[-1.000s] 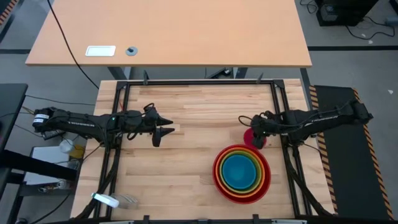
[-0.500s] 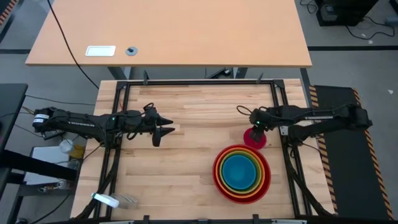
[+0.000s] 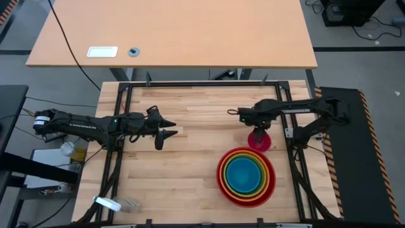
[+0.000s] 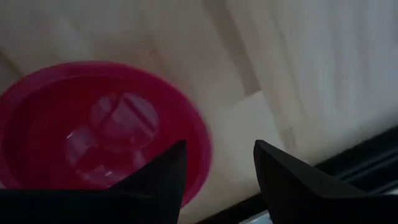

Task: Nest bowls inside each other
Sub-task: Stack the small pink bowl into the blue bowl

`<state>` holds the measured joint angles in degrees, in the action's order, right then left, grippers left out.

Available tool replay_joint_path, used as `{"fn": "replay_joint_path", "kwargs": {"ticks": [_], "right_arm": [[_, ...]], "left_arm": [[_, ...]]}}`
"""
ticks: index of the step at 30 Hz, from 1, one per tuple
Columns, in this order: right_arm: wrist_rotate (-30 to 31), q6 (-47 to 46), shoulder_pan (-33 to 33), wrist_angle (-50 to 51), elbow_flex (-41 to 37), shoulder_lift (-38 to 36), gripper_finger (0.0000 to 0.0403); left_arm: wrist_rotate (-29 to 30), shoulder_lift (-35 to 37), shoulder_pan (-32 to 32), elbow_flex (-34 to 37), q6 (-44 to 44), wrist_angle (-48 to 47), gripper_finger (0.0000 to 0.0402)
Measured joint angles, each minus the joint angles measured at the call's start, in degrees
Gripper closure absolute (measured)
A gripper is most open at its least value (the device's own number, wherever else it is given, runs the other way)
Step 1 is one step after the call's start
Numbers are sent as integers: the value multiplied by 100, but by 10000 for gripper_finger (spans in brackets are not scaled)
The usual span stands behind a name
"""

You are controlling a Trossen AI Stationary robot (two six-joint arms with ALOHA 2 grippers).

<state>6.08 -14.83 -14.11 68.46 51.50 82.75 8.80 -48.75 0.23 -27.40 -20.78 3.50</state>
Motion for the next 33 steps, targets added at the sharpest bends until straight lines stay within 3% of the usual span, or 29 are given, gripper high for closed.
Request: {"fn": "replay_joint_path", "kwargs": {"ticks": [9,16,23,29,33], "right_arm": [[-129,792,-108,16,99,1145,224],[-173,985,-212,-28,110,1645,297],[-522,1119,-422,96,132,1346,375],[-115,916,-495,83,569,776,380],[-466,1132,-525,11,1008,433,380]], "left_arm": [[-3,0,0,0,135,-186,196],[-3,0,0,0,139,-187,196],[-3,0,0,0,147,-185,196],[-5,0,0,0,144,-110,196],[-6,0,6,0,82,-117,196]]}}
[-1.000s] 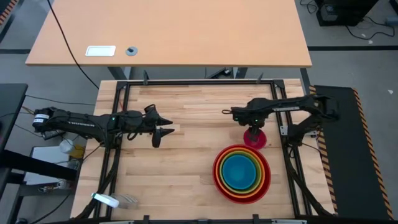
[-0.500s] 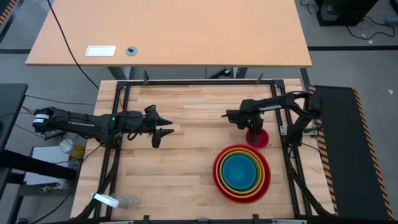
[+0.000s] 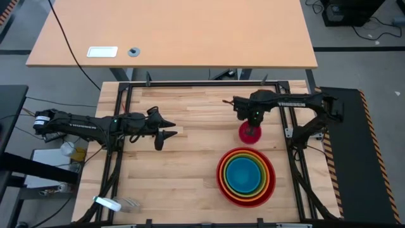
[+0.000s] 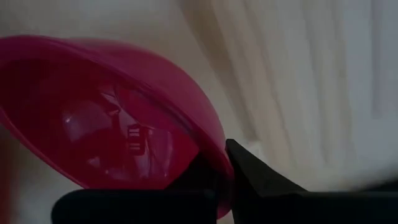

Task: Nest bowls inside each other
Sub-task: Stack the small pink bowl into the blue bowl

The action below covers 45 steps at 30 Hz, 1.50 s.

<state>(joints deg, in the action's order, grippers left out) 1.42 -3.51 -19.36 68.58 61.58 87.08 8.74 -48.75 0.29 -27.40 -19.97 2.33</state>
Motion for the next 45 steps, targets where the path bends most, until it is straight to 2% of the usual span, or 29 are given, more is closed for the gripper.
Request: {"fn": "replay_joint_path", "kwargs": {"ticks": [7,11,18,20,26,34,37,41,45], "right_arm": [[-406,293,-2,-16,768,-393,380],[-618,343,22,-446,1093,-763,379],[-2591,746,405,-1506,1144,-1495,379],[-2780,802,682,-1545,1146,-1588,379],[-2310,457,1741,-1547,1146,-1491,379],[-1751,-416,3011,-1427,1141,-679,374],[-1692,-611,3290,-1245,1141,-306,364],[-1134,-913,3483,-801,1139,201,346],[-1005,-1085,3564,-490,1139,615,327]], "left_arm": [[-1,0,162,0,7,-22,196],[-1,0,272,0,4,-25,196],[-1,0,507,0,3,22,196],[-1,0,561,0,2,91,196],[-1,0,674,0,16,460,196],[1,0,678,0,57,778,196],[1,0,676,0,79,873,196],[1,0,678,0,76,867,196],[1,0,678,0,72,867,196]]}}
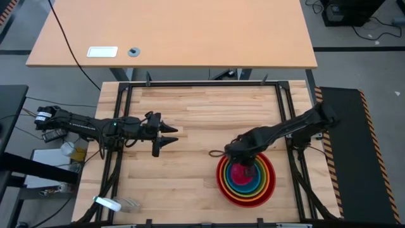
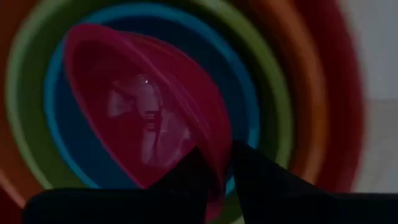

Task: Nest bowls inside each other
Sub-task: Stack the small pink bowl into the blue bowl, then return to Home Position

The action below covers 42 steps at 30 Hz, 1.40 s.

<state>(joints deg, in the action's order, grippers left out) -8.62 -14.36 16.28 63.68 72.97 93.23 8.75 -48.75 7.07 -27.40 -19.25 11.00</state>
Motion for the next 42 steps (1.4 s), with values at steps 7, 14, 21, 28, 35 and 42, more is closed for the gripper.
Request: {"fn": "replay_joint_path", "kwargs": {"ticks": [7,14,21,28,35,42], "right_arm": [[131,-108,151,33,0,457,277],[-181,-319,217,168,0,377,206],[513,-670,219,490,0,-203,158],[989,-694,220,534,0,-515,153],[1696,-591,220,685,0,-538,155],[2058,-242,-28,59,-493,-1261,172]], "left_arm": [[0,0,0,0,-5,-2,196],[0,0,0,0,-106,-4,196],[0,0,-2,0,-170,33,196],[0,0,-2,0,-205,35,196],[-1,0,-2,0,-208,35,196],[0,90,12,0,60,72,196]]}}
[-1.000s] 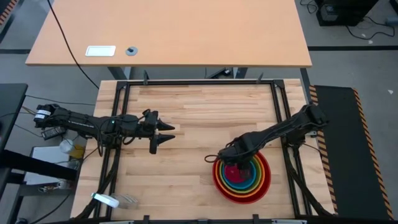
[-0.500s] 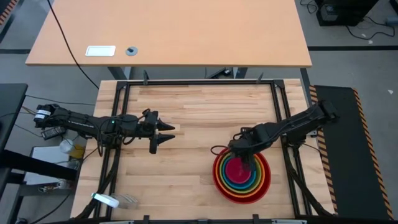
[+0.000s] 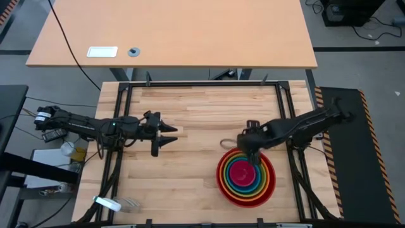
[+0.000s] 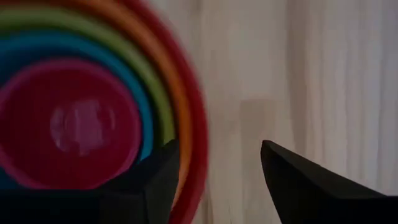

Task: Nest bowls inside each other
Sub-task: Return to Home Position

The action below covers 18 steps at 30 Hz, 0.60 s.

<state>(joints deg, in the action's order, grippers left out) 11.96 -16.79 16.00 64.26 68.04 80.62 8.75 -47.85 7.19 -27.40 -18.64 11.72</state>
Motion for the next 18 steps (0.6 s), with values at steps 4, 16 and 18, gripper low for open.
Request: {"fn": "replay_joint_path", "kwargs": {"ticks": [4,16,18], "right_arm": [[79,-1,-178,-1335,-720,-903,188],[-148,1102,-683,-6579,-3557,-3424,208],[-177,1388,-823,-7250,-3908,-3897,210]], "left_arm": [[0,263,17,0,412,-4,196],[2,829,-13,401,1535,599,196],[3,917,-64,524,1516,684,196]]}}
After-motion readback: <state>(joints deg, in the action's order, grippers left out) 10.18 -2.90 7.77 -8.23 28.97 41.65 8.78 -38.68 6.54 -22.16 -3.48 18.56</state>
